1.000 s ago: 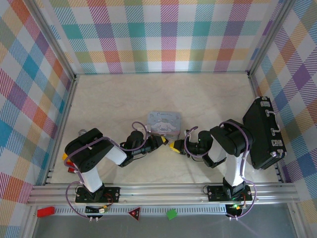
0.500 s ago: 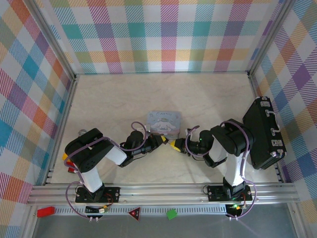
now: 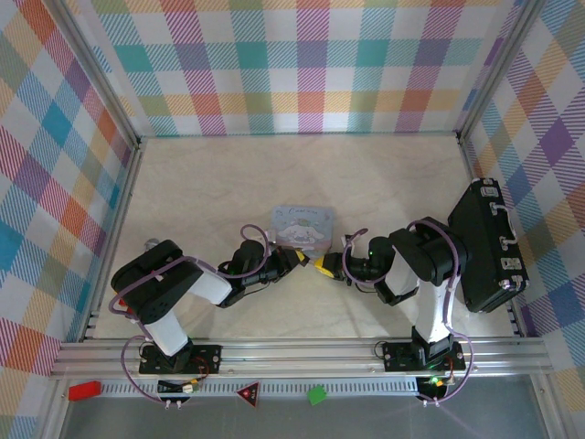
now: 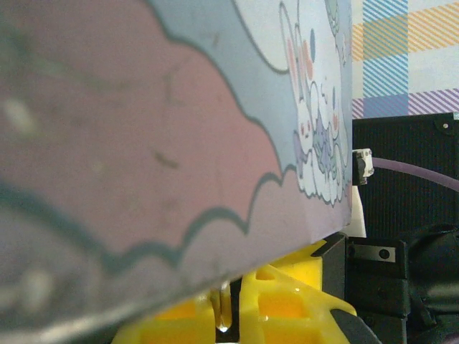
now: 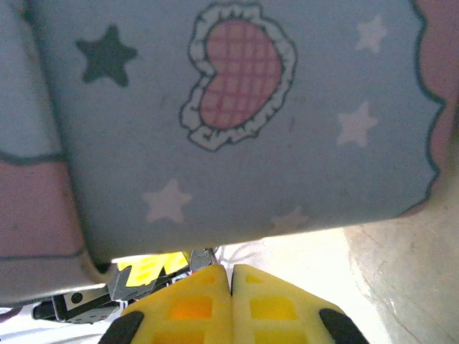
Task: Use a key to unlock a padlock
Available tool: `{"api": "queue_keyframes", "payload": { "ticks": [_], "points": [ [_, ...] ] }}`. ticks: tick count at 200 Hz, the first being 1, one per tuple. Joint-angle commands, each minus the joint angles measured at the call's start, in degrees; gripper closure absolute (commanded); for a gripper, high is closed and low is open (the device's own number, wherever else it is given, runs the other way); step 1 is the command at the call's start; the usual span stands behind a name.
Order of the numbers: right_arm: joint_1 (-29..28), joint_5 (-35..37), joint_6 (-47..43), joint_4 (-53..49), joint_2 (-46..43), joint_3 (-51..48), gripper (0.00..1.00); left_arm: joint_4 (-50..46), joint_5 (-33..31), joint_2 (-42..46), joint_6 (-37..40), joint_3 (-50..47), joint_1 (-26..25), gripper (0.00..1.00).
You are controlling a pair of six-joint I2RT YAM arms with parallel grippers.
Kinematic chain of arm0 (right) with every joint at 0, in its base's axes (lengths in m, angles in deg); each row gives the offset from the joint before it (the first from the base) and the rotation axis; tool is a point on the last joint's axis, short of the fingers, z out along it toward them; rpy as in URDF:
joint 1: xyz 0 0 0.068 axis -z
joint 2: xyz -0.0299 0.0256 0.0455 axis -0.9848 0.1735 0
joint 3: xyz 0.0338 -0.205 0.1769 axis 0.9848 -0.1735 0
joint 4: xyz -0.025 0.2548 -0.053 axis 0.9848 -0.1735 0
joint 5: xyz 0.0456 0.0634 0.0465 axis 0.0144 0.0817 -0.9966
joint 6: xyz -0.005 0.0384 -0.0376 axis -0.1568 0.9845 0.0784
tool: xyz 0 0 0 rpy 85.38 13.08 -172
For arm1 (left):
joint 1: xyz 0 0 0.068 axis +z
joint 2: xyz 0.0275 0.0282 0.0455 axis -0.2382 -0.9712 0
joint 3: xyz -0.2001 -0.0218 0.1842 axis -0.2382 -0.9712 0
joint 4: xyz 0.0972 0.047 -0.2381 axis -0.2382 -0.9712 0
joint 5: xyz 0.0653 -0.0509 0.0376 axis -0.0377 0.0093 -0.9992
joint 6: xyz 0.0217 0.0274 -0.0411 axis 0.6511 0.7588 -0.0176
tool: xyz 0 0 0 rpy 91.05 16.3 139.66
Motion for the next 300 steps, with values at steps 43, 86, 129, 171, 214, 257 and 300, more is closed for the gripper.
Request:
{"api": "queue_keyframes", "payload": {
  "ticks": [43,86,129,171,214,257,300],
  "points": [
    [-0.7,9.87,2.33,-0.88,-1.79,0.81,1.0,6.24,0.75,2.51,-2.45,2.48,-1.84,1.0],
    [-2.11,9.83,2.98,-0.92,-3.26,1.75,1.0,7.61,0.35,2.21,-3.51,2.73,-1.78,1.0],
    [-3.39,10.69,4.05,-0.88,-5.59,1.88,1.0,8.07,-1.21,1.9,-4.39,3.69,-2.36,1.0],
    [-5.11,12.2,3.76,-0.88,-5.93,1.88,1.0,7.94,-1.82,2.73,-4.97,4.62,-2.47,1.0],
    [-3.23,11.55,1.91,-0.88,-6.0,2.42,1.0,5.62,-0.77,4.98,-4.87,4.61,-2.6,1.0],
    [-2.72,10.52,0.24,-0.87,-6.5,3.83,1.0,6.29,0.92,5.45,-5.59,5.45,-2.79,1.0],
    [-3.09,11.81,-1.42,-0.83,-9.26,3.56,1.0,8.95,1.36,5.23,-7.06,6.54,-3.01,1.0]
  ]
}}
